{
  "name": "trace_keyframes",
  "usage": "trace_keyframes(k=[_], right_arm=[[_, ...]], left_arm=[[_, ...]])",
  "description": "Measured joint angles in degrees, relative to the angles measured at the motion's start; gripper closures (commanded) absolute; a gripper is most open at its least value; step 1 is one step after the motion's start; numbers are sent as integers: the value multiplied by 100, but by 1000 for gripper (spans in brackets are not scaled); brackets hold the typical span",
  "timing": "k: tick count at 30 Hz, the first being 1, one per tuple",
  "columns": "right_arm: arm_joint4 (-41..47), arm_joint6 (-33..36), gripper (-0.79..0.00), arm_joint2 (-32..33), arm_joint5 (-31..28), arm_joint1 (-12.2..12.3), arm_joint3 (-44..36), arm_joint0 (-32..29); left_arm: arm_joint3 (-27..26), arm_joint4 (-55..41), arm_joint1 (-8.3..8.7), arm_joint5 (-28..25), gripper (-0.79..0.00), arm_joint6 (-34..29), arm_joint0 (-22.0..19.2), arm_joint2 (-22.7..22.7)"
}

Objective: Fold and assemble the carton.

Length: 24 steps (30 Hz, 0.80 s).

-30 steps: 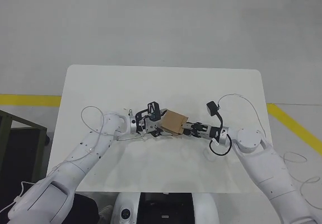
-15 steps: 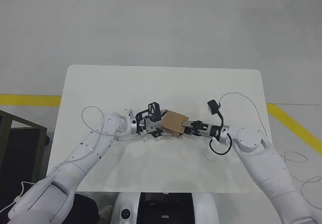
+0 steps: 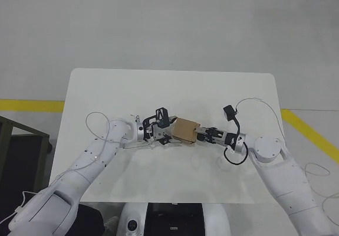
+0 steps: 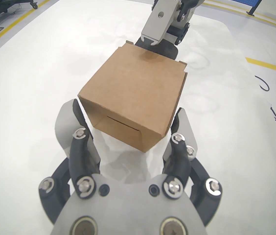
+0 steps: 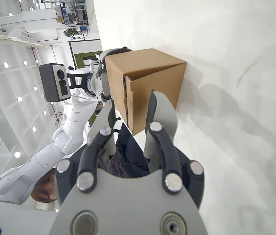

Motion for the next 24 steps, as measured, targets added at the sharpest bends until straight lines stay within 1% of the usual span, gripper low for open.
trace_keyframes(k=[1,3,6,8,12,13,14,24], right_arm=[[-4,-9,-228,16,3,5,-18,-16],[-18,-38,-179,60,4,17,-63,-54],[-61,-85,-145,139,16,39,-127,-107],[-86,-99,-108,184,32,52,-162,-137],[-105,-64,-77,202,75,65,-212,-174],[-106,-49,-55,181,86,62,-203,-168],[-105,-41,-6,155,93,57,-182,-154],[-19,-43,0,-97,30,-14,17,58]], left_arm=[[0,-2,-1,0,-653,-1,-1,0],[1,-8,-2,-3,-653,-2,-4,3],[5,-12,-7,-16,-650,-11,-15,14],[7,-11,-11,-18,-650,-17,-23,23],[18,-5,-18,-12,-656,-9,-42,37],[19,-7,-20,-13,-656,-7,-45,39],[19,-11,-22,-13,-656,-1,-48,42],[47,-19,-26,2,-650,14,-57,40]])
